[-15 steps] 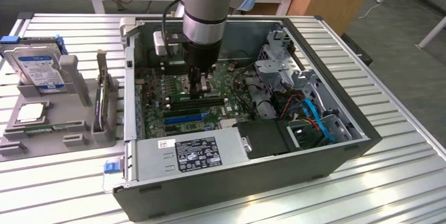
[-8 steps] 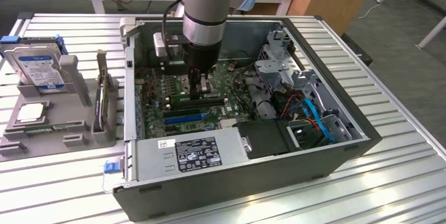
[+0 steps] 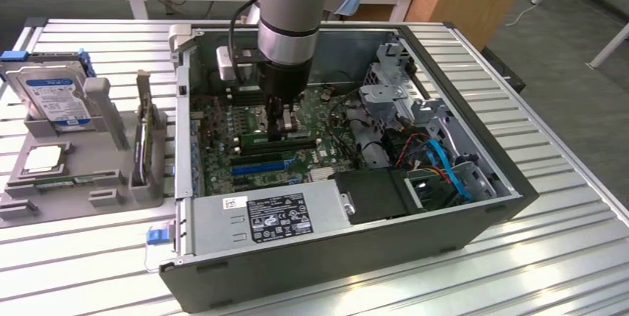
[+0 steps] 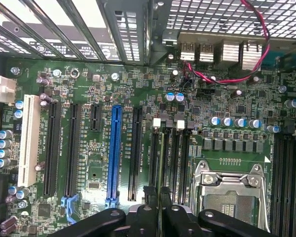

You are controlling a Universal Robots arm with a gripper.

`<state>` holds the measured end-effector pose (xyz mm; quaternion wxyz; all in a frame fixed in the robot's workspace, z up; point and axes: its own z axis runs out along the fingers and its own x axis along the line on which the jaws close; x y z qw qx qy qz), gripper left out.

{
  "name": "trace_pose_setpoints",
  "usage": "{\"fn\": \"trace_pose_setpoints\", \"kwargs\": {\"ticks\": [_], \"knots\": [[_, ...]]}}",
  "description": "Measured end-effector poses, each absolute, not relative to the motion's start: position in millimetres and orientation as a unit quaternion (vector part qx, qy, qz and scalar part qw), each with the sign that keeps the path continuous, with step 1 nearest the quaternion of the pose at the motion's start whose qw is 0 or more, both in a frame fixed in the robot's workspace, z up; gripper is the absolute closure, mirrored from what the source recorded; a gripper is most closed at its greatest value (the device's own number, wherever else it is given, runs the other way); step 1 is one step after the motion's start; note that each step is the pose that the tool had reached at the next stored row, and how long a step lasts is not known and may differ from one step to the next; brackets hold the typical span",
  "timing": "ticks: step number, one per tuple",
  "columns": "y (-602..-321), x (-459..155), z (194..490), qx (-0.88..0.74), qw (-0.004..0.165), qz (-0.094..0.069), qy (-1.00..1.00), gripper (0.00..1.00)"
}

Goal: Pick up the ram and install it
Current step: 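Insert the ram into the slot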

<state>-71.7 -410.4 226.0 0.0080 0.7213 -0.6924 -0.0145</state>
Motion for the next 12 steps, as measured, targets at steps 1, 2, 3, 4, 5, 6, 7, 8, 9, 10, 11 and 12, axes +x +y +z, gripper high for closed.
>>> {"fn": "trace_pose_setpoints", "kwargs": {"ticks": [1,2,3,4,5,6,7,8,9,10,11,12], "knots": [[-410.3,-71.7,225.4,0.721,0.008,-0.015,-0.692,0.87],[-410.4,-71.7,225.1,0.721,0.008,-0.015,-0.692,0.87],[-410.4,-71.7,224.8,0.721,0.008,-0.015,-0.692,0.87],[-410.4,-71.8,224.9,0.721,0.008,-0.014,-0.692,0.87],[-410.4,-71.8,224.9,0.721,0.008,-0.014,-0.692,0.87],[-410.5,-71.8,224.9,0.721,0.008,-0.014,-0.692,0.87],[-410.6,-71.8,224.8,0.721,0.008,-0.014,-0.692,0.87],[-411.1,-71.8,224.7,0.721,0.008,-0.015,-0.692,0.87],[-411.5,-71.8,224.7,0.721,0.008,-0.015,-0.692,0.87],[-411.7,-71.8,224.8,0.721,0.008,-0.015,-0.692,0.87],[-411.8,-71.8,224.8,0.721,0.008,-0.015,-0.692,0.87],[-412.1,-71.7,224.8,0.721,0.008,-0.015,-0.692,0.87]]}}
